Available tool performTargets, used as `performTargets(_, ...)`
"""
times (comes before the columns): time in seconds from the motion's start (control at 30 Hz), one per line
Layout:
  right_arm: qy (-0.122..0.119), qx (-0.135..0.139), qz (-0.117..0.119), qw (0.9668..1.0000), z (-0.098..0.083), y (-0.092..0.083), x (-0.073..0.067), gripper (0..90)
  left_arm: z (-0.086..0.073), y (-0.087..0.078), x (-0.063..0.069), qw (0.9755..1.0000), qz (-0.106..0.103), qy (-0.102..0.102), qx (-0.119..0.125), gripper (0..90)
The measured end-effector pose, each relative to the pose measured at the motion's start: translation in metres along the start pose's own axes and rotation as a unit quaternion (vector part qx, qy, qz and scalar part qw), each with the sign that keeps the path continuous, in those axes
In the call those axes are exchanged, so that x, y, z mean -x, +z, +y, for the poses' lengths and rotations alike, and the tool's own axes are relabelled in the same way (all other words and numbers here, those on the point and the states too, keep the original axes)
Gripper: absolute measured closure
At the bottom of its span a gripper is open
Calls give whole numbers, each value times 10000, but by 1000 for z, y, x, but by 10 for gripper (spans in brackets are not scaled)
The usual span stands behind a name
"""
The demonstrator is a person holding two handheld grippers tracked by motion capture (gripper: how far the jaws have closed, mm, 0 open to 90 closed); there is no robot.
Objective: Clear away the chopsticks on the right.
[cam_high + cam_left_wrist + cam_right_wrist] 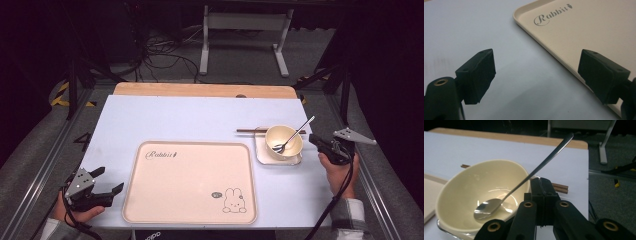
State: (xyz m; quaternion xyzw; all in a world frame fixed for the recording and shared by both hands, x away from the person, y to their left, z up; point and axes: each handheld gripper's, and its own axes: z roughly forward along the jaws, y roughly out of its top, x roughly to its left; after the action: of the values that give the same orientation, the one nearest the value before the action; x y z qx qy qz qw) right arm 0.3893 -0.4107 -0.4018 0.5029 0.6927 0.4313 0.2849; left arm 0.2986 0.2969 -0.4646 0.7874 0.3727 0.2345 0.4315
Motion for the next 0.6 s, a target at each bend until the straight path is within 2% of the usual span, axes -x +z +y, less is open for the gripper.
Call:
performTargets(0.23, 146, -220, 6, 9997, 8, 30, 9, 900, 3, -2, 4, 10000, -26, 44, 21, 158)
performTargets(0.4, 266, -579, -141, 9979, 10, 54, 10, 900, 2, -6, 4, 10000, 12, 9, 59, 160)
performTargets(0.6, 392, -648, -236, 9968, 13, 67, 17, 900, -3, -16, 4, 9999, 102, -41, 80, 160)
